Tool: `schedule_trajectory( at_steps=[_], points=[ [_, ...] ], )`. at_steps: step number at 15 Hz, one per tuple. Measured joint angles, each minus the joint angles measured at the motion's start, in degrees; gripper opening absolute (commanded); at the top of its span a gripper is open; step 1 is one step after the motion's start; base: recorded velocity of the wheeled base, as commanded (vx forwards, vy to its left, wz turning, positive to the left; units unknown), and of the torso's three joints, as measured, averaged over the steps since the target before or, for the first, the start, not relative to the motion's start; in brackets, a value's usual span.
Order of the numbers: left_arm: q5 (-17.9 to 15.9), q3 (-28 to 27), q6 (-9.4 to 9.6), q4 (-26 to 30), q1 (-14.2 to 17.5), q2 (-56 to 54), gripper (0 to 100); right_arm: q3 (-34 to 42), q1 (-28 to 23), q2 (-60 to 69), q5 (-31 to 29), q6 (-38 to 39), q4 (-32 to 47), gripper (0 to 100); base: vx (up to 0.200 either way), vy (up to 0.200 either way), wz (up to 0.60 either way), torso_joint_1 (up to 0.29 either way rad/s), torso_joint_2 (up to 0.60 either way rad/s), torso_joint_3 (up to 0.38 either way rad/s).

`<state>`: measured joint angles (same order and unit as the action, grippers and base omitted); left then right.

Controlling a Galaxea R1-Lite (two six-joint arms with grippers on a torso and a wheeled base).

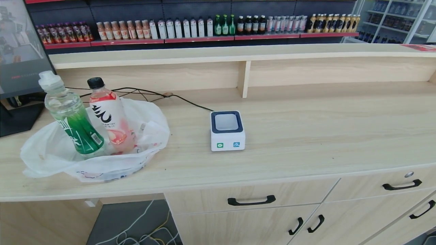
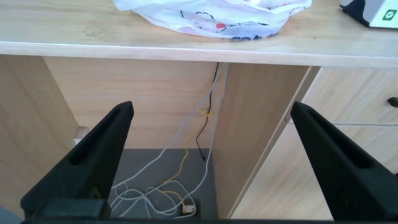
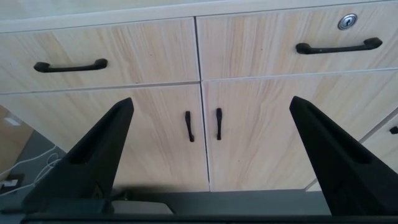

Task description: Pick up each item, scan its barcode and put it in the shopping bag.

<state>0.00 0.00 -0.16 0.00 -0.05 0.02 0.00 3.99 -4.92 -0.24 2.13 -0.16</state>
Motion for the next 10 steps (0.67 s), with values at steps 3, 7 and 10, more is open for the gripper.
schedule_trajectory(
  at_steps=[3, 7, 10],
  points=[
    [0.0, 0.0, 0.00, 0.0, 0.0, 0.0, 100, 0.0, 0.0, 0.0, 0.6, -2.1, 0.1, 100, 0.000, 0.000, 0.00, 0.000, 0.00, 0.000],
    [0.0, 0.0, 0.02, 0.0, 0.0, 0.0, 100, 0.0, 0.0, 0.0, 0.6, -1.5, 0.1, 100, 0.000, 0.000, 0.00, 0.000, 0.00, 0.000],
    [0.0, 0.0, 0.00, 0.0, 0.0, 0.0, 100, 0.0, 0.0, 0.0, 0.6, -1.8, 0.1, 100, 0.000, 0.000, 0.00, 0.000, 0.00, 0.000]
  ],
)
